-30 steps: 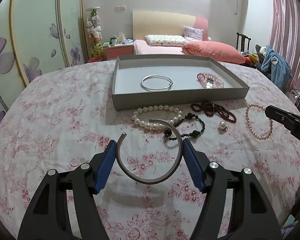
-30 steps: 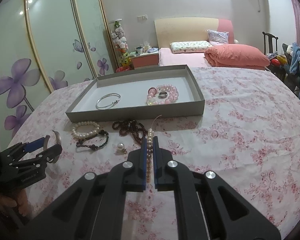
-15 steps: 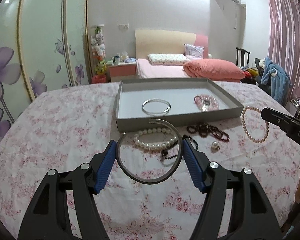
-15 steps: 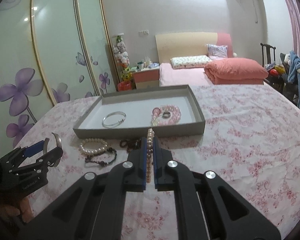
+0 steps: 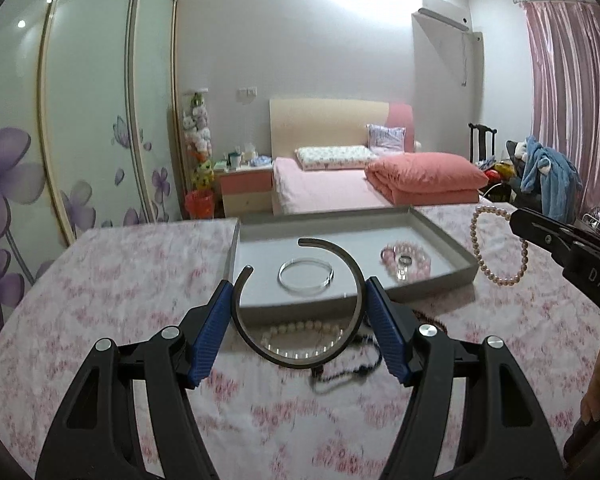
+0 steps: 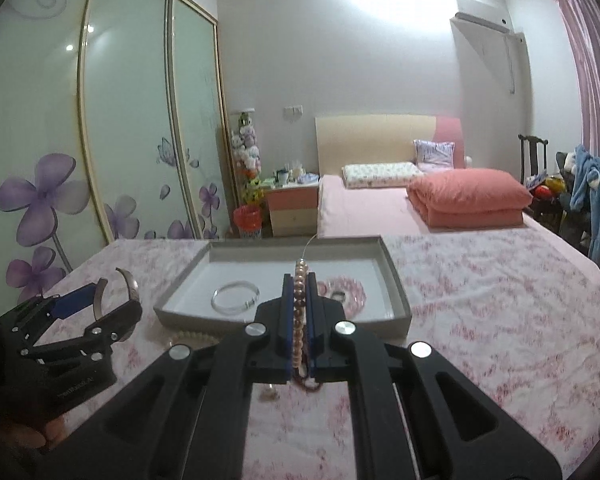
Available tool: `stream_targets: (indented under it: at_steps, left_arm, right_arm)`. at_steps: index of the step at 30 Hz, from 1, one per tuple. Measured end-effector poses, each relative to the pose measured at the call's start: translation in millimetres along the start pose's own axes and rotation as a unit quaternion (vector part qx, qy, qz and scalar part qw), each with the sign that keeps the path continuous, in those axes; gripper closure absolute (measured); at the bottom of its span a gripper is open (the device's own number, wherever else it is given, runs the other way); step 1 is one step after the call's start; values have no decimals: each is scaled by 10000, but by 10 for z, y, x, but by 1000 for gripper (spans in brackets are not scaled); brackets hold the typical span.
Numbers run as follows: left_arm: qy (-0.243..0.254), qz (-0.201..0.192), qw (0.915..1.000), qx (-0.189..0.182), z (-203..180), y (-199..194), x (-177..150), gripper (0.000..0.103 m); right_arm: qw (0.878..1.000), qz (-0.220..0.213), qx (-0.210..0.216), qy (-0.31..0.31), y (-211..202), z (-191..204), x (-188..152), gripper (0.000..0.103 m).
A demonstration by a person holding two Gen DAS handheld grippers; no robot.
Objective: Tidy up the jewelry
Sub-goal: 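Carry the pink strand into the gray tray with the right tool while the left tool drops the cuff there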
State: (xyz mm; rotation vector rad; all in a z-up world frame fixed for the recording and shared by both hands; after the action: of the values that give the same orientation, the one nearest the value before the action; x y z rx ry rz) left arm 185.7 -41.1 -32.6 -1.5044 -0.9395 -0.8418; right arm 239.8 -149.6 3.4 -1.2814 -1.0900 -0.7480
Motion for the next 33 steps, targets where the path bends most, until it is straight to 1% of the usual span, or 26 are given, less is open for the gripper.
stream_targets:
  at_steps: [8, 16, 22, 26, 33]
  left_arm:
    - [-1, -239, 9997, 84, -30, 209, 195, 36]
    - [-47, -159, 9998, 72, -41, 517, 273, 36]
    - [-31, -73, 9999, 66, -61, 786, 335, 36]
    - [-61, 75, 9999, 45, -88, 1008, 325, 36]
    - [-24, 380, 9993, 1, -160, 1297, 239, 36]
  right_arm:
    - [9997, -226, -58, 3, 126, -18, 226, 97]
    - [9998, -167, -107, 20, 418, -57, 288, 97]
    - [9999, -58, -110, 20, 755, -97, 308, 97]
    - [9999, 42, -80, 79, 997, -137, 284, 97]
    - [9980, 472, 100, 407, 1488, -274, 137, 97]
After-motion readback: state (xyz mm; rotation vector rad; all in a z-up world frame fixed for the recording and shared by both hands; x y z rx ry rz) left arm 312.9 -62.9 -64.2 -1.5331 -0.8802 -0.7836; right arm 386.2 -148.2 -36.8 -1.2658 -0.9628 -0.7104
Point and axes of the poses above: each gripper's, at about its wrist camera, not at the fingertips, and y roughly the way its jaws point, z to its left, x to its top, the point moved 8 cm from there along y, roughly the way its jaws point, and after that the axes turned 10 degrees about -y, right-handed, at the moved point
